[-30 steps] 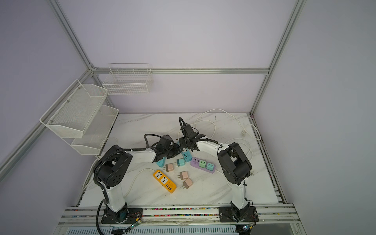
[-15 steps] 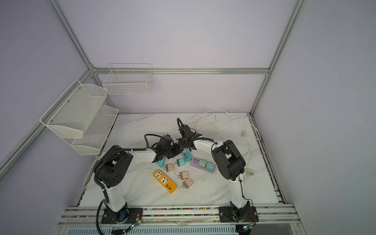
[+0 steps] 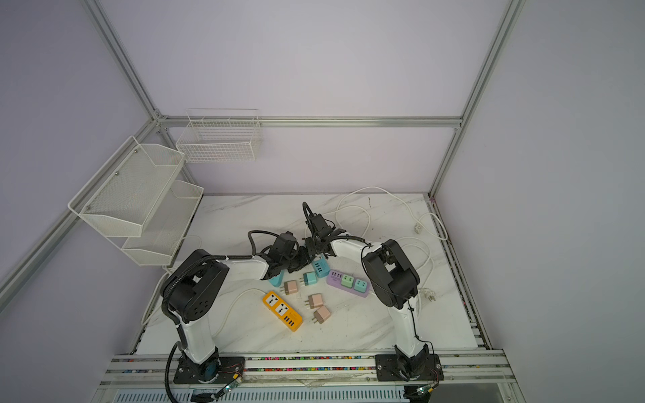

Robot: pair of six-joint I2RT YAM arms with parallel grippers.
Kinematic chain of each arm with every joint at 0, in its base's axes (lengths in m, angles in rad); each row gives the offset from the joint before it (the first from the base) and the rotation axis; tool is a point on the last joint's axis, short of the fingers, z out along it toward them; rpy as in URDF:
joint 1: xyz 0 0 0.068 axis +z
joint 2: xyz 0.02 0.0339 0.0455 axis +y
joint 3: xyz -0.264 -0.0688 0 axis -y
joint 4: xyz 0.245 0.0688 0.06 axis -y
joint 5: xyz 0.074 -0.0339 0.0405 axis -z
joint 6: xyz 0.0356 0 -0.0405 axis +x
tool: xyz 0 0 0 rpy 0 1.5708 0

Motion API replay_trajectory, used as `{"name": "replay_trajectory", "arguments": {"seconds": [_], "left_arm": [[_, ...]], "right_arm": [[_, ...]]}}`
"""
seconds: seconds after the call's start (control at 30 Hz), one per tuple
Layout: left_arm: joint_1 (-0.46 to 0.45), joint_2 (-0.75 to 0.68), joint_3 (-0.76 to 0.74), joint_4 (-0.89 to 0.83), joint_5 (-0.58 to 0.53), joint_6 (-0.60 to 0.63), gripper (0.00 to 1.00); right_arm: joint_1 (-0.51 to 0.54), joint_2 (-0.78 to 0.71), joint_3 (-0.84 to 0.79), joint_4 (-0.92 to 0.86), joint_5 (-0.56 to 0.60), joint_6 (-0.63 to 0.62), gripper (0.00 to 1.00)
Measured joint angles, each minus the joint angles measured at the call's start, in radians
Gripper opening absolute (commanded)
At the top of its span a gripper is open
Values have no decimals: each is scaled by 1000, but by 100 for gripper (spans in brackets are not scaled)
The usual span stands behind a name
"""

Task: Pull the plug off the socket
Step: 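Close the right gripper on the pink adapter while the left holds the strip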

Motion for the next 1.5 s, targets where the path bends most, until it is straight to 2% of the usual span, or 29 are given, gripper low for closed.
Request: {"name": "replay_trajectory", "arguments": {"seconds": [0.47, 1.13, 1.5], "left_arm": [[-3, -2, -55, 89, -3, -21, 31], [-5, 3, -85, 150, -3, -37, 30], [-5, 3, -85, 150, -4, -39, 29]], "right_arm": [[14, 6, 19, -27, 31, -21, 19], [35, 6, 20, -31, 82, -27, 17], [29, 6, 20, -31, 73, -26, 17]]}}
